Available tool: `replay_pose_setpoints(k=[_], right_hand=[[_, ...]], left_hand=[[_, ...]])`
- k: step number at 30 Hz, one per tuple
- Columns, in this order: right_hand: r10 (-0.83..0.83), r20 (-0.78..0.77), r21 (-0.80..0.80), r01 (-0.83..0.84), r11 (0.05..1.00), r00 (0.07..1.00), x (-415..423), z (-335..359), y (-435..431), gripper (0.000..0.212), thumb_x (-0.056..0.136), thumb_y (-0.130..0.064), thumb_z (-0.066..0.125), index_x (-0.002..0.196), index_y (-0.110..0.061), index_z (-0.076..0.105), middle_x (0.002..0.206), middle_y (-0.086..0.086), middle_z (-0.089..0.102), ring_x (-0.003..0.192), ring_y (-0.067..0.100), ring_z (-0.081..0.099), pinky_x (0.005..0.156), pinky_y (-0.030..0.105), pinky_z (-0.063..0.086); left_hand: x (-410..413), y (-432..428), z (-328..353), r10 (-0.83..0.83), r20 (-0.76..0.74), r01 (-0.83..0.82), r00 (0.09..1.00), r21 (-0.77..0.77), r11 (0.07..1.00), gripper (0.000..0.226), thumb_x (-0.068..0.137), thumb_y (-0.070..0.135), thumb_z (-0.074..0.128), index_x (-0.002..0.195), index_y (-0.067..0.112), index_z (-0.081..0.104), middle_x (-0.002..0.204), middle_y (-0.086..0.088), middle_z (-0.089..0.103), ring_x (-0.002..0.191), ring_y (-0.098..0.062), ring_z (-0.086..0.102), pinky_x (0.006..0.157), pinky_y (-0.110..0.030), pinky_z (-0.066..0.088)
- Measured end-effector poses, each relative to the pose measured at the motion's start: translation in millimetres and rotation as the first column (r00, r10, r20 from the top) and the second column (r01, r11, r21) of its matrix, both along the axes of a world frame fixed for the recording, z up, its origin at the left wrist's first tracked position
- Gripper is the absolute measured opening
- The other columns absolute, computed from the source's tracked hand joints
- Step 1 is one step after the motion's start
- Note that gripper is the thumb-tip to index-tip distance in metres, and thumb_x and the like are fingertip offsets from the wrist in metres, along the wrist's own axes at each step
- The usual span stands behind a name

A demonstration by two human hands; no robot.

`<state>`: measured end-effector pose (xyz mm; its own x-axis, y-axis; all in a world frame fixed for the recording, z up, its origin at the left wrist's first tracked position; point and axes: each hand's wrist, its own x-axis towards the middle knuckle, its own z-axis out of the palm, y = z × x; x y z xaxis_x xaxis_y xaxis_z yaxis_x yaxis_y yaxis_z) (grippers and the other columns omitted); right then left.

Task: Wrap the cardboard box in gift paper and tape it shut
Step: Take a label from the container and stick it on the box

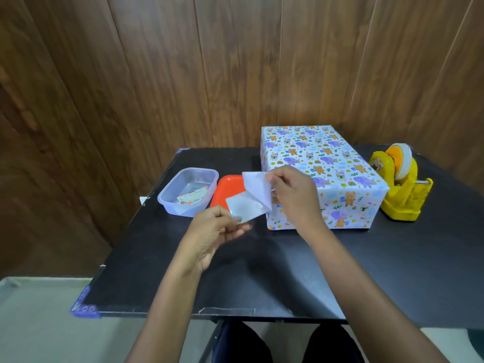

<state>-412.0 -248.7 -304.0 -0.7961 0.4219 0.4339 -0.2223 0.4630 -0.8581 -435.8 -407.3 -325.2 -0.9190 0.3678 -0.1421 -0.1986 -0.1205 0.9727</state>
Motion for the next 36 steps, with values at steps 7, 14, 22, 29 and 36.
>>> replay_pose_setpoints(k=[7,14,22,29,36], right_hand=[[0.009,-0.02,-0.328,-0.015,0.945,1.0,13.4,9.0,7.6,0.02,0.091,-0.006,0.056,0.072,-0.008,0.06,0.066,-0.004,0.056,0.058,0.008,0.056,0.061,0.032,0.054],[0.065,-0.112,0.016,-0.063,0.998,0.992,23.1,12.7,12.9,0.018,0.091,-0.012,0.058,0.078,-0.004,0.066,0.069,-0.009,0.057,0.072,0.01,0.051,0.067,0.02,0.042],[0.003,-0.336,0.698,0.246,0.673,0.942,25.8,-1.2,15.3,0.029,0.087,-0.034,0.051,0.087,-0.013,0.071,0.094,-0.005,0.07,0.088,0.013,0.048,0.068,0.027,0.048],[-0.095,-0.072,0.327,0.113,0.938,0.993,23.1,10.4,47.1,0.031,0.092,-0.038,0.055,0.118,-0.021,0.063,0.118,-0.012,0.059,0.104,0.002,0.039,0.088,0.015,0.035],[0.079,0.037,-0.435,-0.055,0.899,0.996,10.1,37.9,66.6,0.001,0.088,-0.012,0.064,0.088,-0.014,0.065,0.078,-0.002,0.065,0.066,0.008,0.061,0.059,0.02,0.05]], left_hand=[[3.5,-29.6,-31.7,-0.044,0.191,0.126,0.981,-0.438,0.89,0.017,0.087,-0.003,0.055,0.073,0.005,0.05,0.059,-0.014,0.064,0.044,-0.018,0.062,0.039,-0.016,0.044],[7.4,-9.0,7.9,-0.134,-0.402,-0.265,0.906,-0.783,0.563,0.033,0.088,0.045,0.057,0.08,0.014,0.049,0.076,-0.001,0.057,0.076,-0.021,0.056,0.065,-0.034,0.045],[9.7,50.8,48.2,-0.108,-0.116,0.128,0.987,0.175,0.976,0.021,0.095,0.014,0.049,0.093,0.005,0.068,0.075,-0.005,0.069,0.066,-0.014,0.065,0.071,-0.029,0.051],[-12.1,52.6,51.7,-0.233,-0.139,0.251,0.963,0.134,0.959,0.028,0.09,-0.009,0.041,0.106,-0.001,0.062,0.094,-0.02,0.071,0.075,-0.022,0.07,0.067,-0.024,0.056],[-30.3,67.6,61.8,-0.333,-0.12,0.34,0.935,0.043,0.94,0.027,0.088,-0.013,0.045,0.101,0.004,0.062,0.085,-0.013,0.072,0.069,-0.016,0.071,0.057,-0.019,0.054]])
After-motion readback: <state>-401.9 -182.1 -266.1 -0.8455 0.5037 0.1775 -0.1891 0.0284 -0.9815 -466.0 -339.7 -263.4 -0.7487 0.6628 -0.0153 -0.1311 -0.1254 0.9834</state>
